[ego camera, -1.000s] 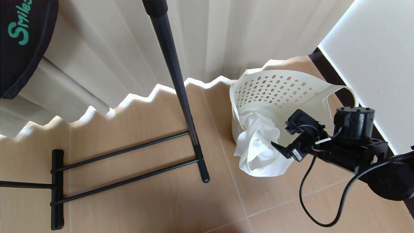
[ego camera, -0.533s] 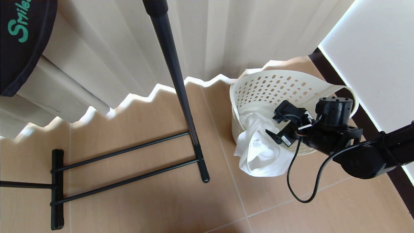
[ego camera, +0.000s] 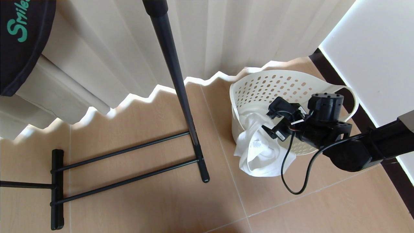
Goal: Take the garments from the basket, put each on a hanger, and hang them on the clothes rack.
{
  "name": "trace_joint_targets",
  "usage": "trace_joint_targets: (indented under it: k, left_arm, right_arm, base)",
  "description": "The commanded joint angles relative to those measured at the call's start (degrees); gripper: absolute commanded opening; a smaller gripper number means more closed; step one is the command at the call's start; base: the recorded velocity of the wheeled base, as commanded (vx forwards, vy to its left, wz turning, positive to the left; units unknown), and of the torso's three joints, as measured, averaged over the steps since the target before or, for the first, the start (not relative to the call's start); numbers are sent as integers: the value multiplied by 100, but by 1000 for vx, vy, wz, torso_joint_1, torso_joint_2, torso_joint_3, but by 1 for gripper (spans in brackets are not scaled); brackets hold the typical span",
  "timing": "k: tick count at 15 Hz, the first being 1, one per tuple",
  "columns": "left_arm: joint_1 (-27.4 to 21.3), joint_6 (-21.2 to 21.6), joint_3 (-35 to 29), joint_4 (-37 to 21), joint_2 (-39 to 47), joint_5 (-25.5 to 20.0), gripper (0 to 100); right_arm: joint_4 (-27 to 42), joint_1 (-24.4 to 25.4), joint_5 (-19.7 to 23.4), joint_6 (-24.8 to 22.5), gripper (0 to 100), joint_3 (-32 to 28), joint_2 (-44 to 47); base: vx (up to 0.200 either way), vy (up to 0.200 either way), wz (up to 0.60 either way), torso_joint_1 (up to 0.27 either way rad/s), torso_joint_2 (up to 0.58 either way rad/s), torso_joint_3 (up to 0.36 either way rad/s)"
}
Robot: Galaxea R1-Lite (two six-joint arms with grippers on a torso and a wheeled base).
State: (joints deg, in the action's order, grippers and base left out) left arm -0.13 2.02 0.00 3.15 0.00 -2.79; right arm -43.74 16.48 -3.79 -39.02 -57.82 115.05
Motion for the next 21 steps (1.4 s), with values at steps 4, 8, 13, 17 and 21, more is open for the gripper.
trace_joint_targets:
  k: [4,8,13,17,21]
  left_arm:
    - [5,0,0,2,0,-2,100]
    - [5,0,0,2,0,-2,100]
    - [-4,0,0,2,0,-2,100]
    - [-4,0,0,2,0,-2,100]
    - [-4,-18,0,2,0,42,100]
  right_arm:
    - [-3,189,1,-264,100,-458,307]
    - [-12,329,-43,-273,100,-731,527]
    - [-188,329,-131,-246,0,-713,553]
    - [-1216,479,-245,-167,0,87,96]
    - [-1655,760,-333,879,0,1308,-1301]
  base:
    - [0,0,0,0,0,0]
    - [0,0,0,0,0,0]
    - [0,0,0,0,0,0]
    - [0,0,0,0,0,0]
    - [0,0,0,0,0,0]
